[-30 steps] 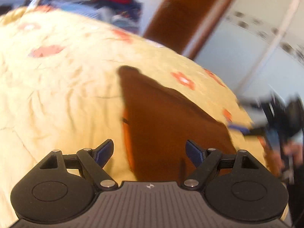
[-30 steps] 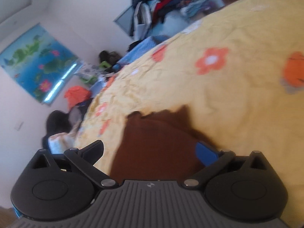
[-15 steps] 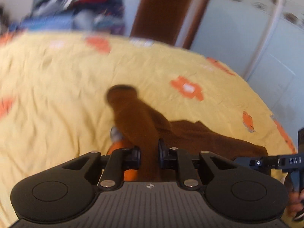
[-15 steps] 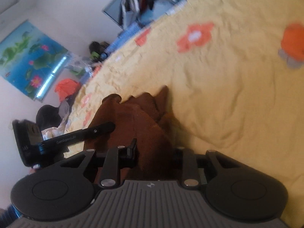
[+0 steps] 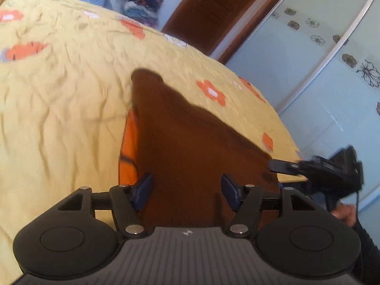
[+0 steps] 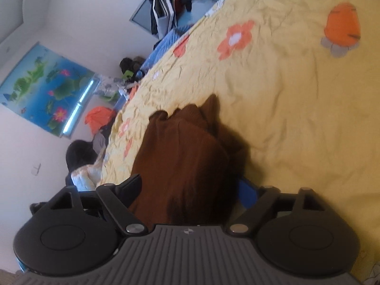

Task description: Fold small clothes

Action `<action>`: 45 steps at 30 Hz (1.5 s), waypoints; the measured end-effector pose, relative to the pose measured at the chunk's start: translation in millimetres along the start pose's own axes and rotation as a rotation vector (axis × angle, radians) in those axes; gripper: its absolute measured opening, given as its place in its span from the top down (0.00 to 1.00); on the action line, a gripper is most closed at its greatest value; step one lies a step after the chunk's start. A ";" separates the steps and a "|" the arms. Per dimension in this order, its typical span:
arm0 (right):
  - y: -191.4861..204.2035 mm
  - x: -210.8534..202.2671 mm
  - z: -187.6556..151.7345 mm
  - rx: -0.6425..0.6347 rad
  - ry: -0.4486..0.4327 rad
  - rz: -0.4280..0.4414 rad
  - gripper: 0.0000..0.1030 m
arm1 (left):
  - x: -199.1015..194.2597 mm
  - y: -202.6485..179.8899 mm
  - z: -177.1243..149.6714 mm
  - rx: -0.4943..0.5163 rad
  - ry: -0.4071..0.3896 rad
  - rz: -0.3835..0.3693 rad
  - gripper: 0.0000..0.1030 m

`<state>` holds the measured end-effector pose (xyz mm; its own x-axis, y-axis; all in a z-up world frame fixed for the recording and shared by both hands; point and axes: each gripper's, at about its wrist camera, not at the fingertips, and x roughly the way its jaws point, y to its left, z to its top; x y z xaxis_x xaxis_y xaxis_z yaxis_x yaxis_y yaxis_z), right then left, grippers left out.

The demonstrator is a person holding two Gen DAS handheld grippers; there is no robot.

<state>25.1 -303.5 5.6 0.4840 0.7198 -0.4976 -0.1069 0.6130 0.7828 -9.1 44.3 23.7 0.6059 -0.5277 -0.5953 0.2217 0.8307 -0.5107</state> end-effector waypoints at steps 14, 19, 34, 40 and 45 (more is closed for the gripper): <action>13.7 -10.8 -5.1 -0.063 0.044 -0.011 0.08 | -28.5 2.0 -29.1 -0.092 0.089 -0.031 0.31; 20.5 -11.0 -49.9 -0.081 0.122 -0.002 0.45 | -17.4 -20.6 -44.7 0.012 0.088 0.047 0.34; 83.3 -39.0 -66.9 -0.303 -0.030 -0.163 0.17 | -13.8 -38.7 -48.9 0.086 0.076 0.149 0.37; 81.1 3.4 -80.7 -0.456 0.069 -0.291 0.33 | -15.2 -38.6 -51.3 0.105 0.068 0.159 0.42; 82.5 2.8 -87.8 -0.523 0.078 -0.319 0.45 | -22.2 -31.0 -52.7 0.097 0.069 0.166 0.66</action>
<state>-58.6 -222.3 36.0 0.4993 0.4843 -0.7184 -0.3890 0.8662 0.3135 -69.6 20.9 20.0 0.5870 -0.3905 -0.7092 0.1978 0.9186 -0.3421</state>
